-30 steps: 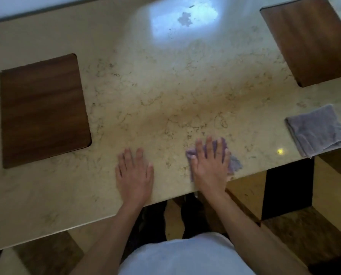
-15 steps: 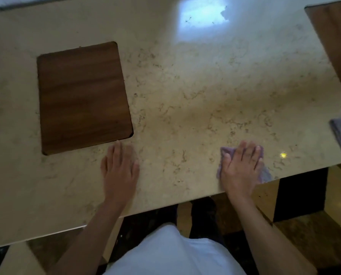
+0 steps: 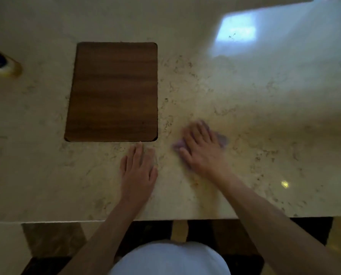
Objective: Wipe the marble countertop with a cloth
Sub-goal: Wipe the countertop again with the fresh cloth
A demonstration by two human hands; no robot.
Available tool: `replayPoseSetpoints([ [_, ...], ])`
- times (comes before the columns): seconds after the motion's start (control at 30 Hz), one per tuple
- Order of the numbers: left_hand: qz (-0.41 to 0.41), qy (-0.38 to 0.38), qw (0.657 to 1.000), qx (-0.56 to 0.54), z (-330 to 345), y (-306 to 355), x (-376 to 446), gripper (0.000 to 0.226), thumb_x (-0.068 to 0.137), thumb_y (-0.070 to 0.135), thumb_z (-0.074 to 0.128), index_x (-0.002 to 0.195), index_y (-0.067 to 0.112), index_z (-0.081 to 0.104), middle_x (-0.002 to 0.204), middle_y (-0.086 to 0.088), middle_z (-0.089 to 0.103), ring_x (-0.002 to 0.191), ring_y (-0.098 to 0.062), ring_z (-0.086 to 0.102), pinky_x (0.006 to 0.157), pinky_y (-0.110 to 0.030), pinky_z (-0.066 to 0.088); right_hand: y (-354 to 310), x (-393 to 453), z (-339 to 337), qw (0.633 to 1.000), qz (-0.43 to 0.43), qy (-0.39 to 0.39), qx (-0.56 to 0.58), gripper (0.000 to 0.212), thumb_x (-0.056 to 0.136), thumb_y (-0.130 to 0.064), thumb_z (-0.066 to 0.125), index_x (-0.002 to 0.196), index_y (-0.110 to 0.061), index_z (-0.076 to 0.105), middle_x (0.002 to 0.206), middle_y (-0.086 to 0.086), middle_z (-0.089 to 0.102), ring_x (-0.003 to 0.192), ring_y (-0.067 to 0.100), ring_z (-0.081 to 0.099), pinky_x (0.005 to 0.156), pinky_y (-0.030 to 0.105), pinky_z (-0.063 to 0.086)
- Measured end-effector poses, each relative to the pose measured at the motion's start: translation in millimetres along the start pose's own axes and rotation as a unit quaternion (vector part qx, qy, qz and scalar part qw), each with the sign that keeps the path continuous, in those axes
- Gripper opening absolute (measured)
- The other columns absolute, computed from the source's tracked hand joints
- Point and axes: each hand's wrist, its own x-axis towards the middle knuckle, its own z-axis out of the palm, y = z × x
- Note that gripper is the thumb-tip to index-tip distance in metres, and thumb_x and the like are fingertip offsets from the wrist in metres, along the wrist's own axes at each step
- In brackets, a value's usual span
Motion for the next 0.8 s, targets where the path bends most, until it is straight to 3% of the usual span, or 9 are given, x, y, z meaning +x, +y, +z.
replayPoseSetpoints([
  [0.1, -0.026, 0.014, 0.998, -0.046, -1.3, 2.9, -0.8, 0.053, 0.097, 0.037, 0.036, 0.144, 0.019, 0.049, 0.162, -0.008, 0.032, 0.151, -0.025, 0.022, 0.120, -0.044, 0.013, 10.4, 63.6, -25.9, 0.996, 0.090, 0.003, 0.017, 0.070, 0.100, -0.060, 0.014, 0.161, -0.026, 0.004, 0.171, 0.005, -0.006, 0.156, 0.028, -0.015, 0.126, 0.052, -0.001],
  [0.17, -0.057, 0.041, 0.989, -0.131, -4.5, 7.1, 0.5, 0.052, 0.100, 0.036, 0.032, 0.144, 0.015, 0.049, 0.160, -0.007, 0.036, 0.150, -0.020, 0.025, 0.122, -0.045, 0.016, -19.7, 69.8, -18.6, 0.998, 0.059, 0.029, 0.016, 0.068, 0.102, -0.055, 0.018, 0.161, -0.023, 0.008, 0.170, 0.009, -0.001, 0.156, 0.031, -0.010, 0.126, 0.055, 0.001],
  [0.27, -0.117, 0.092, 0.953, -0.263, -7.8, 18.0, -4.9, 0.056, 0.103, 0.045, 0.027, 0.151, 0.017, 0.037, 0.159, -0.004, 0.037, 0.148, -0.014, 0.029, 0.120, -0.042, 0.024, -77.8, 19.3, 7.8, 0.987, -0.162, 0.019, -0.005, 0.065, 0.102, -0.055, 0.021, 0.160, -0.026, 0.012, 0.170, 0.010, 0.010, 0.156, 0.034, -0.003, 0.124, 0.059, 0.011],
  [0.37, -0.197, 0.134, 0.927, -0.289, -5.2, 26.8, -18.3, 0.058, 0.103, 0.054, 0.021, 0.153, 0.027, 0.028, 0.158, 0.011, 0.026, 0.147, 0.005, 0.017, 0.119, -0.024, 0.017, -81.2, -35.7, 25.5, 0.931, -0.358, -0.066, -0.026, 0.062, 0.104, -0.052, 0.030, 0.160, -0.033, 0.013, 0.171, 0.001, 0.008, 0.157, 0.030, -0.009, 0.126, 0.055, 0.006],
  [0.4, -0.211, 0.144, 0.926, -0.277, -3.1, 28.8, -21.7, 0.058, 0.103, 0.053, 0.021, 0.153, 0.026, 0.028, 0.158, 0.010, 0.026, 0.147, 0.004, 0.016, 0.119, -0.024, 0.017, -68.8, -39.3, 26.7, 0.912, -0.402, -0.075, -0.040, 0.059, 0.105, -0.052, 0.032, 0.160, -0.036, 0.016, 0.171, -0.001, 0.007, 0.157, 0.028, -0.008, 0.126, 0.053, 0.005],
  [0.47, -0.199, 0.153, 0.944, -0.214, 5.5, 33.8, -24.1, 0.057, 0.105, 0.046, 0.025, 0.151, 0.015, 0.037, 0.159, -0.003, 0.034, 0.150, -0.015, 0.025, 0.120, -0.039, 0.023, -38.3, -11.2, 16.5, 0.885, -0.459, -0.054, -0.061, 0.053, 0.105, -0.051, 0.032, 0.156, -0.040, 0.027, 0.170, 0.000, 0.013, 0.157, 0.028, 0.002, 0.125, 0.051, 0.011],
  [0.57, -0.217, 0.102, 0.965, -0.103, 17.6, 47.9, -21.4, 0.053, 0.104, 0.042, 0.028, 0.151, 0.018, 0.039, 0.163, -0.008, 0.030, 0.153, -0.026, 0.020, 0.123, -0.046, 0.014, 11.6, 86.3, -20.9, 0.923, -0.371, 0.013, -0.104, 0.051, 0.105, -0.052, 0.022, 0.155, -0.039, 0.030, 0.165, 0.008, 0.029, 0.154, 0.035, 0.018, 0.121, 0.056, 0.023],
  [0.67, -0.234, 0.069, 0.970, -0.011, 16.9, 56.9, -14.5, 0.051, 0.102, 0.041, 0.033, 0.149, 0.023, 0.039, 0.164, -0.009, 0.027, 0.153, -0.032, 0.019, 0.122, -0.051, 0.017, 48.0, 192.9, -62.6, 0.962, -0.238, 0.035, -0.128, 0.057, 0.105, -0.051, 0.015, 0.158, -0.033, 0.020, 0.166, 0.016, 0.024, 0.154, 0.041, 0.012, 0.122, 0.059, 0.018],
  [0.8, -0.237, 0.072, 0.969, 0.011, 17.1, 56.0, -14.6, 0.048, 0.101, 0.040, 0.038, 0.146, 0.024, 0.042, 0.163, -0.009, 0.029, 0.152, -0.032, 0.020, 0.122, -0.051, 0.019, 9.2, 189.6, -55.8, 0.973, -0.194, 0.090, -0.081, 0.056, 0.105, -0.049, 0.017, 0.158, -0.032, 0.022, 0.166, 0.016, 0.020, 0.153, 0.044, 0.010, 0.121, 0.062, 0.016],
])
